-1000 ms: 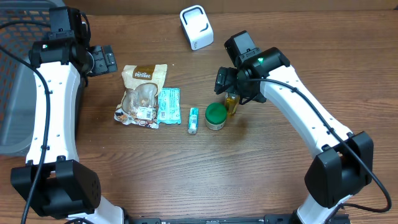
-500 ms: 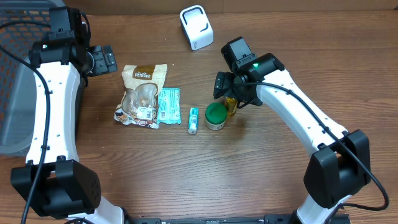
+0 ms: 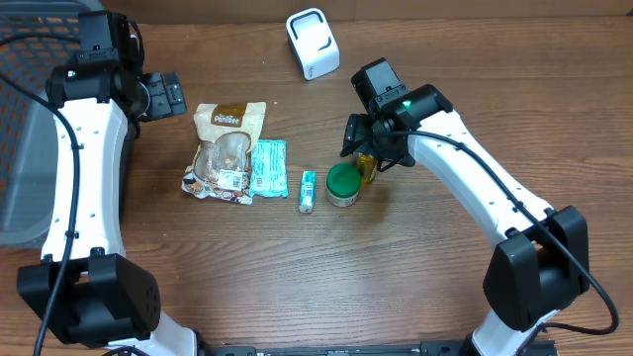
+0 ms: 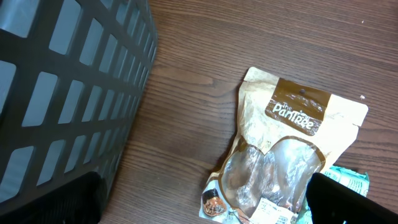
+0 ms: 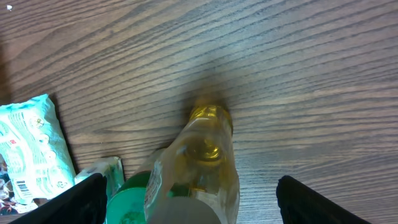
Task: Scan the item barcode
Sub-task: 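Lower the right gripper around the yellow bottle's neck and close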
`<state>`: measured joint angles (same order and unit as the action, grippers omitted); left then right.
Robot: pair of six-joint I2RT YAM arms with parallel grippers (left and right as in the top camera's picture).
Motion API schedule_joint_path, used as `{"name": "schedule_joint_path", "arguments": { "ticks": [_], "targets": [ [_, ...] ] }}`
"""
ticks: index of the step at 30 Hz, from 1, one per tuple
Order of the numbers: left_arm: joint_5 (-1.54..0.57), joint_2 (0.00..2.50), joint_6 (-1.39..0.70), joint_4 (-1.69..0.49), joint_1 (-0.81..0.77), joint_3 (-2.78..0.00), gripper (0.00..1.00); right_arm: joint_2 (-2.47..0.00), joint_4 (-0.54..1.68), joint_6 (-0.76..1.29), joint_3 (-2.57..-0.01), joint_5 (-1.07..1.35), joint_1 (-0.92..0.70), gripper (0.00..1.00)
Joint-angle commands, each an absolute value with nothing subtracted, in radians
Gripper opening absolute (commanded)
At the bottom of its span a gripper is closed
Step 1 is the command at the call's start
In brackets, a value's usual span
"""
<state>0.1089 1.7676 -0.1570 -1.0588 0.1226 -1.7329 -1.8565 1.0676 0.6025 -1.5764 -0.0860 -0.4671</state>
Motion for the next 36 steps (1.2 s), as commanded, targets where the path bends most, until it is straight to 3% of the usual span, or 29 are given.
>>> {"name": "schedule_joint_path", "arguments": {
  "ticks": [1,36],
  "targets": [
    [0.122,1.766,-0.153,-1.058,0.131,-1.748,1.0,-1.863,1.071,0.606,-1.57,-0.104,-0.473,0.84],
    [0.122,1.766,-0.153,-1.058,0.131,-1.748,1.0,-1.865,1.092,0.599,-1.57,-0.104,-0.473,0.79]
  ]
}}
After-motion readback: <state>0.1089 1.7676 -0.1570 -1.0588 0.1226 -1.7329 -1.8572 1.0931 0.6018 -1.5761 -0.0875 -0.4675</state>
